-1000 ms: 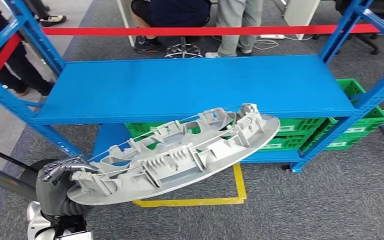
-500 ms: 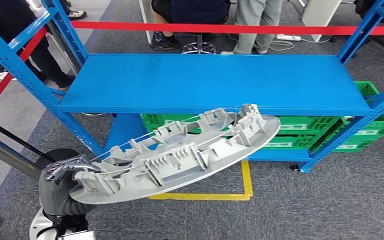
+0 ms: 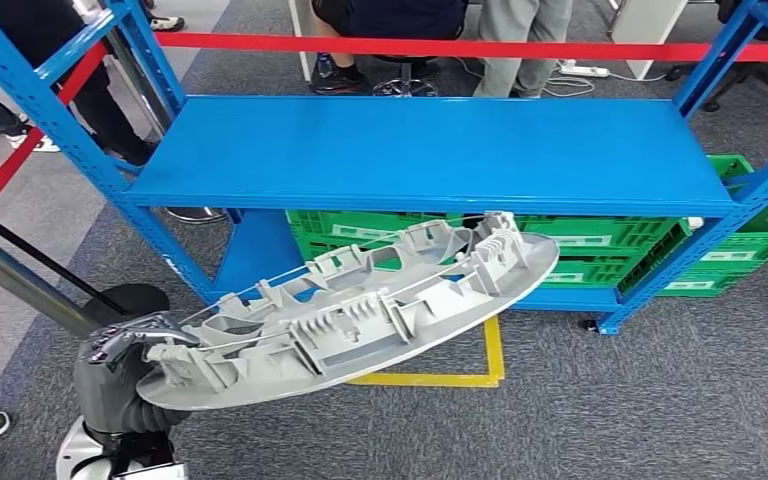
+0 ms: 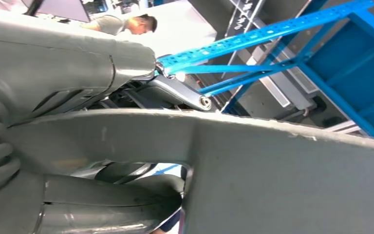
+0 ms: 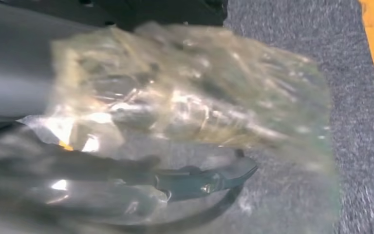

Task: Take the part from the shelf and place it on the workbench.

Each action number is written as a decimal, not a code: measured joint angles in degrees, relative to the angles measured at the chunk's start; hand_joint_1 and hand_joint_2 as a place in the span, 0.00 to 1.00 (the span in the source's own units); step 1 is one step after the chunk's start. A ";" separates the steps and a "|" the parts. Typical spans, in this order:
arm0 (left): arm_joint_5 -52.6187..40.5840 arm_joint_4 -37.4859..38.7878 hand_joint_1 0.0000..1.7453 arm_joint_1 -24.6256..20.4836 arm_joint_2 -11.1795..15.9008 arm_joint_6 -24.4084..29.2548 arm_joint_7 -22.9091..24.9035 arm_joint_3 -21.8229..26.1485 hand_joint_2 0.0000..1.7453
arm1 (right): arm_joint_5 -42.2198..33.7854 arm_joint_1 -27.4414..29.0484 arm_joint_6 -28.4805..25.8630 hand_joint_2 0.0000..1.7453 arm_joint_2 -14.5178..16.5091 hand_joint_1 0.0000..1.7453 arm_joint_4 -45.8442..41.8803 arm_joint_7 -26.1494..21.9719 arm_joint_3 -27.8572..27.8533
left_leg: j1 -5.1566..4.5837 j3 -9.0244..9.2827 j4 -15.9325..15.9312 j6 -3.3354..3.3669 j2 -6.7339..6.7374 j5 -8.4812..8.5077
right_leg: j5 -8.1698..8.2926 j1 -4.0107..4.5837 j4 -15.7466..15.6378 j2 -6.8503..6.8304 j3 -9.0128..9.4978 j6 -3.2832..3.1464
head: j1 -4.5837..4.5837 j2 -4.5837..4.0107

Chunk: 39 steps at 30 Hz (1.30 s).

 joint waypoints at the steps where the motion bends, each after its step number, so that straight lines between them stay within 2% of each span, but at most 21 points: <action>1: 0.02 0.00 1.00 0.03 -0.01 -0.04 0.01 0.01 1.00 | 0.01 -0.02 0.01 0.00 0.00 0.00 0.00 -0.01 -0.01 | -0.08 -0.12 -0.36 0.14 -0.01 0.26 | 0.41 -0.06 -0.05 -0.04 -0.15 0.37 | 0.00 0.00; 3: 0.09 0.00 1.00 0.05 -0.01 -0.21 0.04 0.04 1.00 | 0.04 -0.01 0.02 0.00 0.00 0.00 0.00 -0.01 -0.04 | 0.08 -0.74 -0.72 0.69 0.12 1.21 | 0.12 -0.21 0.24 0.08 -0.67 1.05 | 0.02 0.00; 4: 0.13 0.00 1.00 0.05 -0.04 -0.30 0.05 0.06 1.00 | 0.06 0.01 0.02 0.00 0.00 0.00 0.00 -0.01 -0.05 | 0.20 -1.18 -0.90 1.01 0.22 1.79 | -1.26 -0.24 1.38 0.27 -1.32 1.36 | 0.10 0.00; 7: 0.25 0.01 1.00 0.06 -0.14 -0.49 0.07 0.12 1.00 | 0.14 0.01 0.03 0.00 0.00 0.00 0.00 -0.01 -0.08 | 0.17 -3.16 -0.88 1.57 0.36 3.40 | -8.43 -0.41 11.12 0.74 -4.79 2.02 | 0.33 0.00; 9: 0.28 0.07 1.00 0.12 -0.14 -0.57 0.08 0.17 1.00 | 0.17 0.02 0.03 0.00 0.00 0.00 0.00 -0.01 -0.12 | 0.04 -4.64 -0.73 1.54 0.36 4.44 | -9.71 -0.46 16.18 0.76 -5.52 2.27 | 0.34 0.00; 11: 0.32 0.13 1.00 0.18 -0.14 -0.60 0.09 0.22 1.00 | 0.19 0.01 0.01 0.00 -0.01 0.00 -0.01 -0.01 -0.24 | 0.03 -5.99 -0.43 1.31 0.33 5.32 | -6.75 -0.48 13.04 0.77 -2.21 2.31 | 0.35 0.00; 12: 0.34 0.13 1.00 0.19 -0.14 -0.60 0.09 0.23 1.00 | 0.20 -0.04 0.01 0.00 -0.01 0.00 -0.01 -0.01 -0.31 | 0.04 -6.57 -0.15 1.10 0.30 5.67 | -5.36 -0.52 8.87 0.84 0.71 2.28 | 0.36 0.00; 14: 0.35 0.13 1.00 0.19 -0.14 -0.60 0.09 0.27 1.00 | 0.22 -0.22 0.02 0.00 -0.01 0.00 -0.02 -0.01 -0.43 | -0.10 -7.56 0.55 0.55 0.25 6.28 | -4.77 -0.49 1.04 1.15 5.92 2.06 | 0.31 0.00; 15: 0.34 0.13 1.00 0.19 -0.15 -0.60 0.09 0.28 1.00 | 0.23 -0.27 0.02 0.00 0.00 0.00 -0.02 -0.01 -0.47 | -0.17 -7.89 0.79 0.24 0.24 6.63 | -5.15 -0.44 -1.02 1.31 7.01 1.85 | 0.30 0.00; 17: 0.34 0.13 1.00 0.20 -0.16 -0.62 0.09 0.30 1.00 | 0.25 -0.18 0.03 0.00 0.02 0.00 -0.02 -0.01 -0.50 | -0.19 -8.31 0.95 -0.35 0.23 7.35 | -5.09 -0.37 -1.71 1.32 6.62 1.06 | 0.28 0.00; 19: 0.38 0.13 1.00 0.24 -0.14 -0.68 0.09 0.30 1.00 | 0.28 -0.10 0.05 0.00 0.08 0.00 -0.03 -0.01 -0.55 | -0.04 -8.96 2.11 -1.03 0.16 5.72 | -4.26 -0.47 -1.78 0.98 5.63 -0.13 | 0.18 0.00; 21: 0.55 0.15 1.00 0.27 -0.11 -0.81 0.10 0.27 1.00 | 0.37 -0.14 0.05 0.00 0.11 0.00 -0.08 -0.01 -0.68 | 0.24 -10.41 7.23 -1.77 0.13 0.26 | -3.15 -0.49 -1.80 0.65 4.56 -1.00 | -0.01 0.00; 23: 0.85 0.24 1.00 0.26 -0.07 -0.95 0.13 0.26 1.00 | 0.47 -0.13 0.03 0.00 0.11 0.00 -0.11 0.02 -0.85 | 0.52 -11.85 14.59 -2.23 0.14 -4.50 | -1.93 -0.34 -1.60 0.43 3.25 -1.19 | -0.10 0.00; 24: 1.01 0.32 1.00 0.24 -0.06 -1.04 0.13 0.27 1.00 | 0.51 -0.12 0.03 0.00 0.11 0.00 -0.11 0.05 -0.91 | 0.59 -11.84 16.85 -2.29 0.14 -4.98 | -1.35 -0.27 -1.41 0.33 2.51 -1.18 | -0.10 0.00; 26: 1.19 0.54 1.00 0.17 -0.05 -1.19 0.14 0.29 1.00 | 0.59 -0.15 0.08 0.00 0.11 0.00 -0.11 0.10 -0.97 | 0.61 -9.02 15.12 -2.03 0.14 -2.74 | -0.36 -0.12 -0.92 0.22 0.75 -1.09 | -0.11 0.00; 28: 1.20 0.69 1.00 -0.03 -0.06 -1.26 0.15 0.34 1.00 | 0.61 -0.25 0.13 0.00 0.18 0.00 -0.11 0.12 -0.99 | 0.39 -3.32 6.86 -1.11 0.15 -0.32 | 0.48 0.09 -0.53 0.24 -0.55 -0.84 | -0.11 0.00; 30: 1.20 0.73 1.00 -0.31 -0.08 -1.31 0.15 0.39 1.00 | 0.61 -0.34 0.16 0.00 0.28 0.00 -0.13 0.13 -1.04 | 0.07 0.53 0.25 -0.31 0.17 0.06 | 1.43 0.16 -0.43 0.20 -1.29 -0.27 | -0.07 0.00; 33: 1.23 0.75 1.00 -0.46 -0.10 -1.50 0.16 0.46 1.00 | 0.62 -0.32 0.19 0.00 0.33 0.00 -0.14 0.12 -1.27 | -0.16 0.37 -1.51 0.35 0.27 0.94 | 2.57 -0.07 -0.63 0.14 -1.96 0.74 | -0.08 0.00; 35: 1.28 0.81 1.00 -0.51 -0.14 -1.67 0.17 0.57 1.00 | 0.62 -0.26 0.19 0.00 0.32 0.00 -0.15 0.11 -1.43 | 0.07 -0.63 -1.94 1.01 0.51 2.29 | -0.15 -0.15 1.51 0.46 -3.19 1.32 | 0.10 0.00; 37: 1.39 0.91 1.00 -0.55 -0.19 -1.88 0.17 0.71 1.00 | 0.66 -0.24 0.19 0.00 0.32 0.00 -0.16 0.10 -1.49 | 0.16 -2.07 -1.99 1.41 0.64 3.53 | -5.67 -0.32 8.05 0.74 -5.36 1.83 | 0.32 0.00; 39: 1.56 1.09 1.00 -0.53 -0.20 -2.09 0.17 0.81 1.00 | 0.71 -0.15 0.18 0.00 0.30 0.00 -0.20 0.10 -1.59 | 0.12 -3.73 -1.78 1.38 0.70 4.66 | -8.48 -0.45 14.66 0.77 -6.45 2.23 | 0.37 0.00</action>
